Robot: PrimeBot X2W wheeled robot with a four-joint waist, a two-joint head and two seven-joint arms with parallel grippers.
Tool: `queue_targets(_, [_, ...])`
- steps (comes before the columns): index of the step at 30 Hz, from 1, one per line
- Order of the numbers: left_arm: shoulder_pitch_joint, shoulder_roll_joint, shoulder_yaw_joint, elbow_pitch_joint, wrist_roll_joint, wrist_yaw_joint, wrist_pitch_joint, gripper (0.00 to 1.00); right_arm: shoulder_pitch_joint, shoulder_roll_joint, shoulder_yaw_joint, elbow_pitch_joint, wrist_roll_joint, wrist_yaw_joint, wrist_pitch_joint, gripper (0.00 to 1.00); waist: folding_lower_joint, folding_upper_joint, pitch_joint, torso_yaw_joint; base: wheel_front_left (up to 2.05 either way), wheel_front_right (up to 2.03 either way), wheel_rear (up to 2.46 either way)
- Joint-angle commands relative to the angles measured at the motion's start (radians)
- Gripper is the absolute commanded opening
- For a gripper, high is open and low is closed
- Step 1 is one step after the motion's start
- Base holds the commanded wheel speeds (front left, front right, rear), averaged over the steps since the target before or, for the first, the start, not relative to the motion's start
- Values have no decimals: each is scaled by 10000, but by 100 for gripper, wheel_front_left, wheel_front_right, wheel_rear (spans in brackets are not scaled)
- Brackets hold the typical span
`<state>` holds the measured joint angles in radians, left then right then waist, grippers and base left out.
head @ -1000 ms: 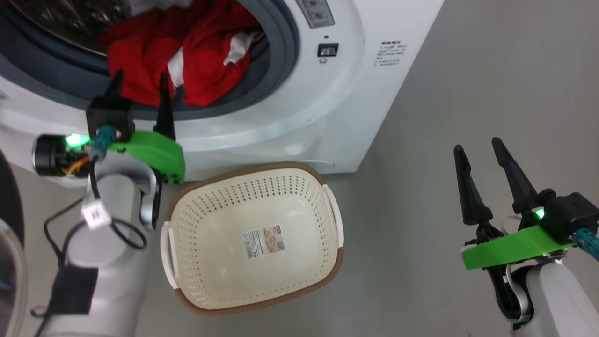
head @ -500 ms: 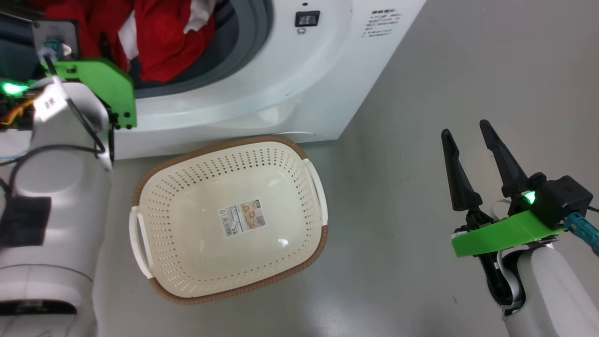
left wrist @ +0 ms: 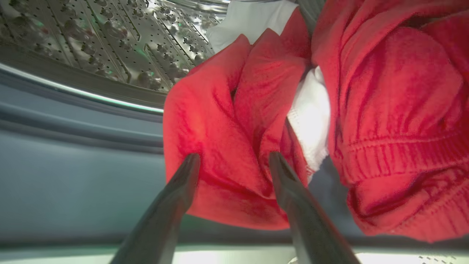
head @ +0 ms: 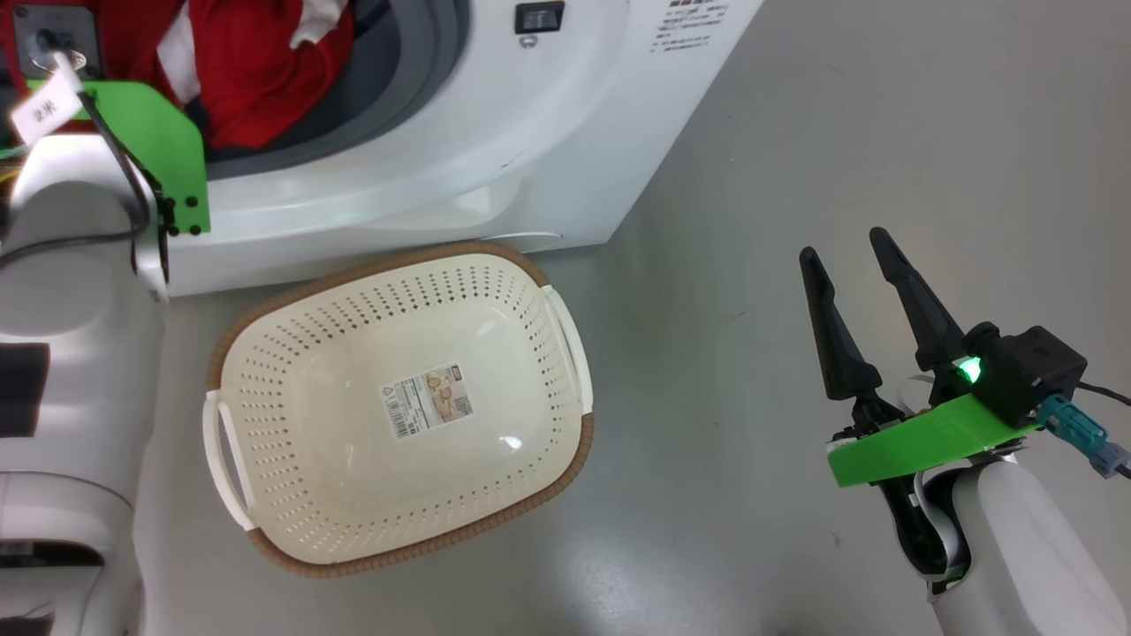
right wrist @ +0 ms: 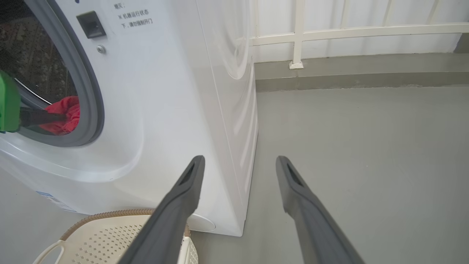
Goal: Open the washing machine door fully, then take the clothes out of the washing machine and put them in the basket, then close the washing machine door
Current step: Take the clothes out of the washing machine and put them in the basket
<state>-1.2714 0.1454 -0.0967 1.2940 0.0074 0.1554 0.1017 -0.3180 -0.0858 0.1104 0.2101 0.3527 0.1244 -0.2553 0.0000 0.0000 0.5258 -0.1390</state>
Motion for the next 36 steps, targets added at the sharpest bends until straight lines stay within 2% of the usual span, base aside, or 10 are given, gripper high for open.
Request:
queue_targets(1, [-190, 504, 40, -179, 112, 110, 159, 100, -10, -1, 224, -178, 45, 63, -65, 100, 0, 0, 29, -73, 0, 0, 0])
queue_targets(5, [-232, 595, -61, -132, 123, 147, 526, 98, 16, 21, 276, -127, 94, 63, -65, 100, 0, 0, 54, -153, 0, 0, 0])
queue_targets(7, [-236, 627, -115, -116, 126, 153, 679, 41, 25, 40, 304, -107, 106, 63, -65, 100, 0, 0, 53, -191, 0, 0, 0])
queue_targets(9, [-224, 643, -172, -103, 129, 141, 815, 0, 29, 52, 318, -106, 131, 63, -65, 100, 0, 0, 58, -228, 0, 0, 0])
queue_targets(13, [-186, 645, -237, -96, 82, 143, 802, 0, -1, 47, 311, -137, 166, 63, -65, 100, 0, 0, 130, -262, 0, 0, 0])
queue_targets(22, [-14, 564, 98, -485, -515, 125, -861, 0, -51, 83, 173, -137, 162, 63, -65, 100, 0, 0, 261, -106, 0, 0, 0])
queue_targets(24, [58, 476, 400, -553, -928, -150, -1228, 0, -70, 91, 156, -119, 168, 63, -65, 100, 0, 0, 264, -46, 0, 0, 0])
queue_targets(25, [58, 476, 400, -553, -928, -150, -1228, 0, -70, 91, 156, -119, 168, 63, -65, 100, 0, 0, 264, -46, 0, 0, 0])
queue_targets(30, [337, 292, 817, -786, -1577, -730, -2480, 0, -80, 58, 115, -118, 151, 63, -65, 100, 0, 0, 252, 146, 0, 0, 0])
queue_targets(36, [700, 200, 926, -1443, -1884, -1342, -3546, 0, -68, -74, 46, -124, 140, 63, -65, 100, 0, 0, 206, 422, 0, 0, 0])
